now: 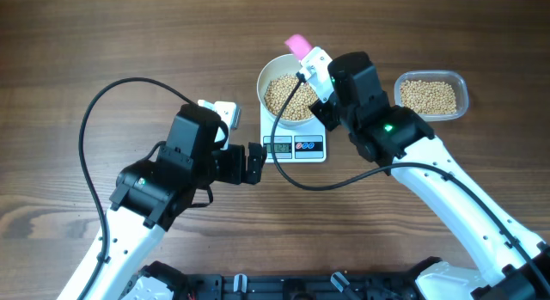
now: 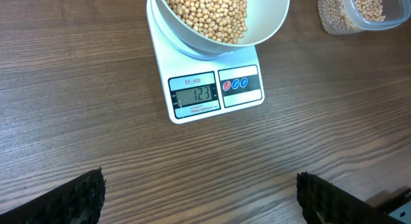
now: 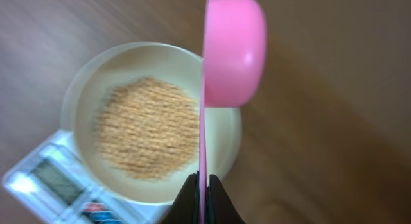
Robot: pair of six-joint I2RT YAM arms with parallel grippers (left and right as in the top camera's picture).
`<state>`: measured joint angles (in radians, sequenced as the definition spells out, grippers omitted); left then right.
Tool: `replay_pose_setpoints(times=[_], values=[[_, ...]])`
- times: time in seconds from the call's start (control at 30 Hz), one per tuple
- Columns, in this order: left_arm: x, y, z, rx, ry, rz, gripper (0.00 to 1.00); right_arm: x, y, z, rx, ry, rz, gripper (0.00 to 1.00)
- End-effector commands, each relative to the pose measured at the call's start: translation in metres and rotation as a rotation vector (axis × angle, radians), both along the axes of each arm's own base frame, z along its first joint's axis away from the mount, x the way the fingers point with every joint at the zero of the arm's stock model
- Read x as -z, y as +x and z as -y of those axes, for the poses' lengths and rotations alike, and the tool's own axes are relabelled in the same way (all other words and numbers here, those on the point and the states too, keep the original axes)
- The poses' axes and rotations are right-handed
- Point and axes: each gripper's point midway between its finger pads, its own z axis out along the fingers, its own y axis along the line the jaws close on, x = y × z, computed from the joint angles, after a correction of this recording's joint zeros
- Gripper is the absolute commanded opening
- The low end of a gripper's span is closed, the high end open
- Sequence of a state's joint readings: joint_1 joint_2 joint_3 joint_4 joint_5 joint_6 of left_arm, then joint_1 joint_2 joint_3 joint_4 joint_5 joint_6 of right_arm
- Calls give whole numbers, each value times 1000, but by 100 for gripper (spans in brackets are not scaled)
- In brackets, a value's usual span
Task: Scoop item into bowl and weigh 150g on scale
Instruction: 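Return the scoop right to the soybean tub, then scoop a small amount of soybeans and lift the scoop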
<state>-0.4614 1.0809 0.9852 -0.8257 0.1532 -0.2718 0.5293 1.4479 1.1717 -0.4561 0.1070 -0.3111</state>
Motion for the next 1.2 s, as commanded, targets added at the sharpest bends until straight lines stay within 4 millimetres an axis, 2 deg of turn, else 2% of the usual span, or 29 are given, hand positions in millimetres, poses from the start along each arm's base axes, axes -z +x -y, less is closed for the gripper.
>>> replay_pose_setpoints(times=[0.0, 0.1, 0.17, 0.23, 0.37, 0.47, 0.53, 0.7, 0.8, 0.9, 1.17], values=[[3, 0, -1, -8, 10, -3, 100, -15, -11, -16, 9, 288, -132, 4], [3, 0, -1, -8, 10, -3, 100, -25, -5, 5, 17, 463, -216, 4], [3, 0, -1, -8, 10, -3, 100, -36, 4, 47, 37, 633, -273, 4], [3, 0, -1, -8, 10, -3, 100, -35, 15, 99, 164, 684, -273, 4], [3, 0, -1, -8, 10, -3, 100, -10, 12, 186, 393, 603, -272, 4], [3, 0, -1, -8, 10, -3, 100, 10, 3, 226, 500, 407, -262, 4], [3, 0, -1, -8, 10, -3, 100, 19, -3, 245, 569, 297, -269, 4], [3, 0, -1, -8, 10, -3, 100, 34, -21, 272, 683, 144, -313, 4], [3, 0, -1, -8, 10, -3, 100, 40, -25, 275, 682, 110, -326, 4], [3, 0, -1, -8, 10, -3, 100, 58, -32, 287, 732, 46, -369, 4], [3, 0, -1, -9, 10, -3, 100, 97, -27, 288, 779, 69, -479, 4]])
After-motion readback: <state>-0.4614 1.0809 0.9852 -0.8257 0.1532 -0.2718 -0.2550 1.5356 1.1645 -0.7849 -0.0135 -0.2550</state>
